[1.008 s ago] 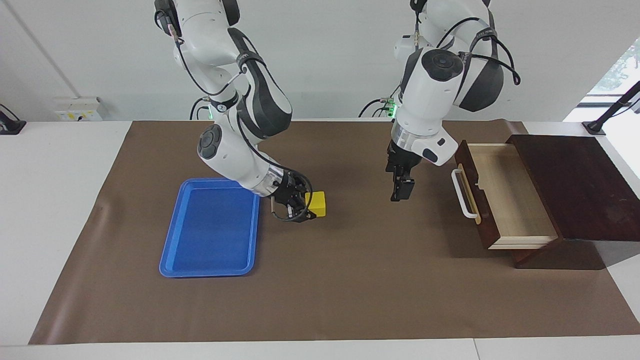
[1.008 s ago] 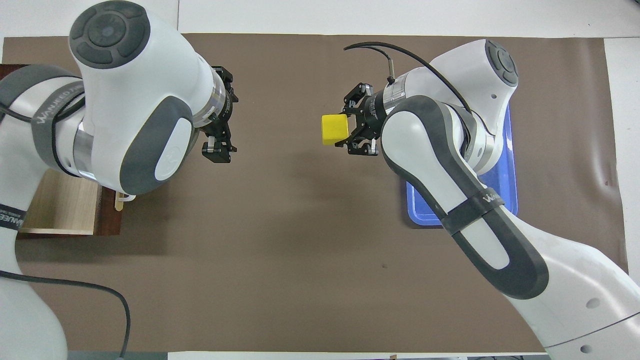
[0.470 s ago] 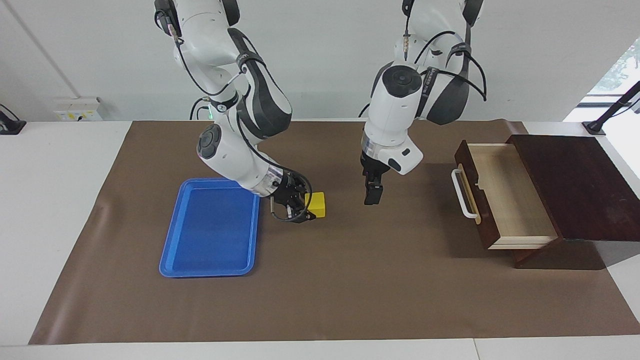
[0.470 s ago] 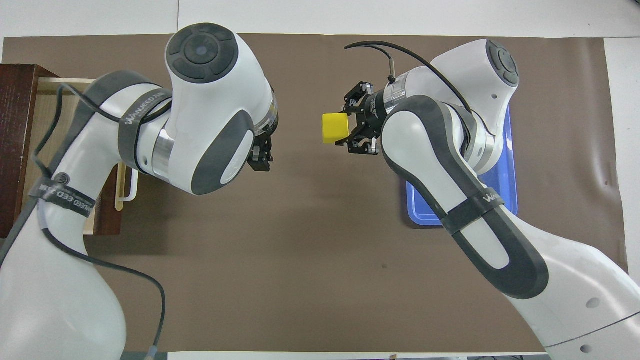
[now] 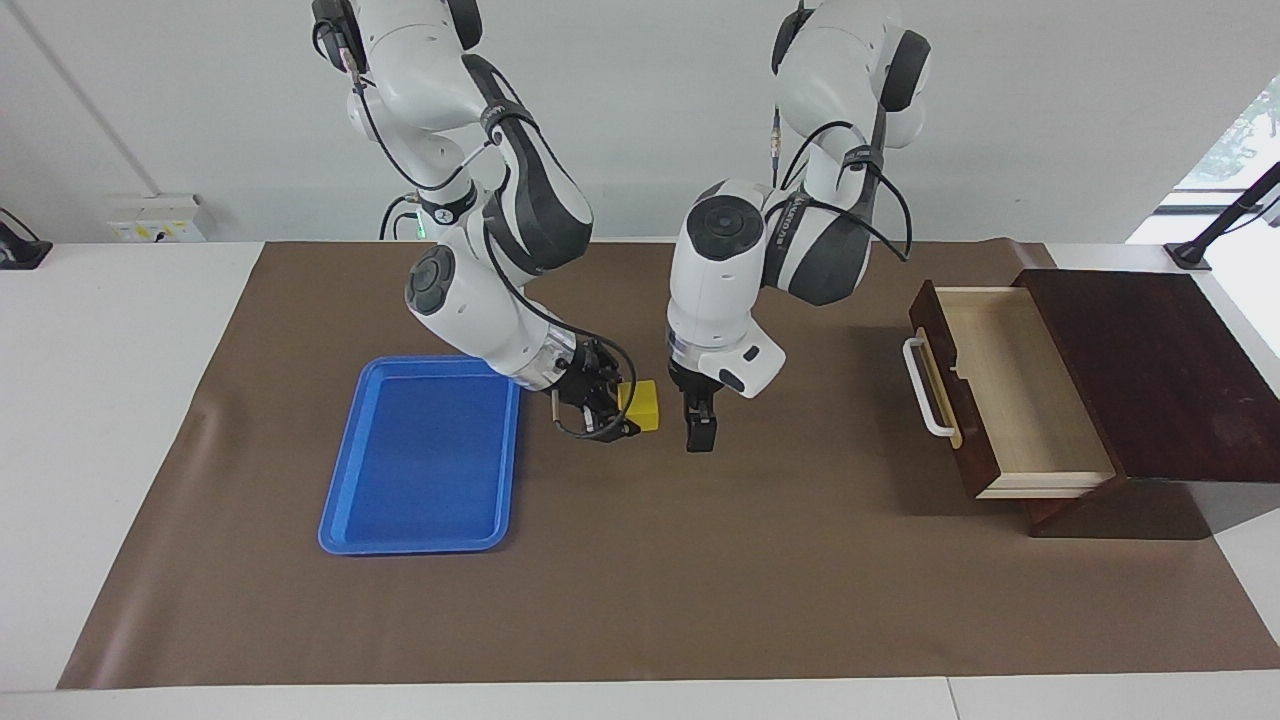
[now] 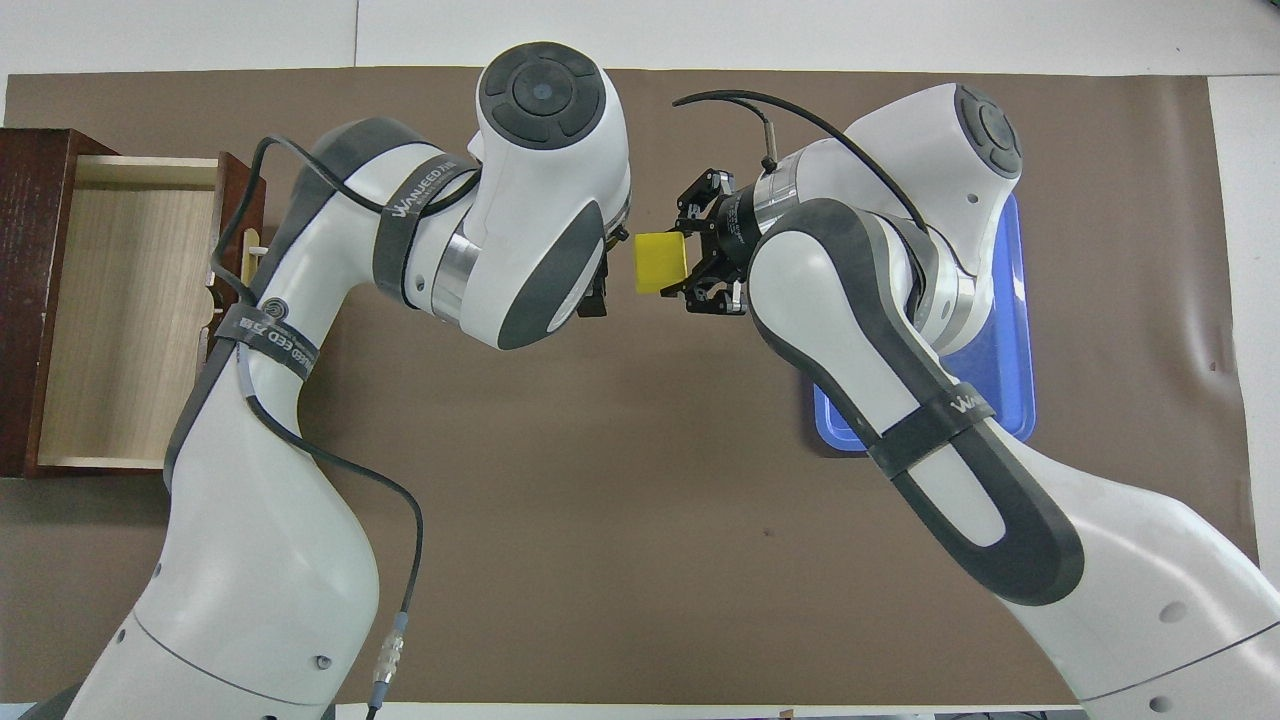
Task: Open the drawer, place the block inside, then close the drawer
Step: 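Move the left gripper to the cube held by the right gripper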
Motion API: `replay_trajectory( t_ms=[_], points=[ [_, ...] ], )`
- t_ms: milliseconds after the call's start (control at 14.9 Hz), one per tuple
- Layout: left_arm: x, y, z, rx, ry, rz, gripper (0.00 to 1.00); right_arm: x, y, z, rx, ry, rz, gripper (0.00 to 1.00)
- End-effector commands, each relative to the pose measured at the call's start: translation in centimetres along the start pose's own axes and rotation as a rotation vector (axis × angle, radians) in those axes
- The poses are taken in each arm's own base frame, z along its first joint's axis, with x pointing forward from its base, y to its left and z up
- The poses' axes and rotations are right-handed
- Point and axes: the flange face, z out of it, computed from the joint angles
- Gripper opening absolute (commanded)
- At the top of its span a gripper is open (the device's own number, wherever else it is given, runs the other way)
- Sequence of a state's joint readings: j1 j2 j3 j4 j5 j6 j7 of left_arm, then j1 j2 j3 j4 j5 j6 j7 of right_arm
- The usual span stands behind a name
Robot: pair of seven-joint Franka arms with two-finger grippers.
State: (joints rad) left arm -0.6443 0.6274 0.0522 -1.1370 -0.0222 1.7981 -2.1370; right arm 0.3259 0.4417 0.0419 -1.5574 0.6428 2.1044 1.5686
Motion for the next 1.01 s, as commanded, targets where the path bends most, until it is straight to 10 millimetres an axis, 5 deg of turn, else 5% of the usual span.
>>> replay_trajectory(
  t_ms=[0,470,941],
  points=[
    [-0.9,0.0,-0.2,0.003,0.015,-0.020,1.00,-0.3,-0.5,0.0,0.022,0.013,0.016,0.00],
    [-3.6,-1.8,-0.5,0.001,0.002,-0.009,1.00,-0.2,-0.5,0.0,0.031,0.015,0.017,0.00],
    [-4.2,-2.1,-0.7,-0.009,-0.006,-0.016,1.00,-0.1,-0.5,0.0,0.031,0.022,0.012,0.00]
  ],
)
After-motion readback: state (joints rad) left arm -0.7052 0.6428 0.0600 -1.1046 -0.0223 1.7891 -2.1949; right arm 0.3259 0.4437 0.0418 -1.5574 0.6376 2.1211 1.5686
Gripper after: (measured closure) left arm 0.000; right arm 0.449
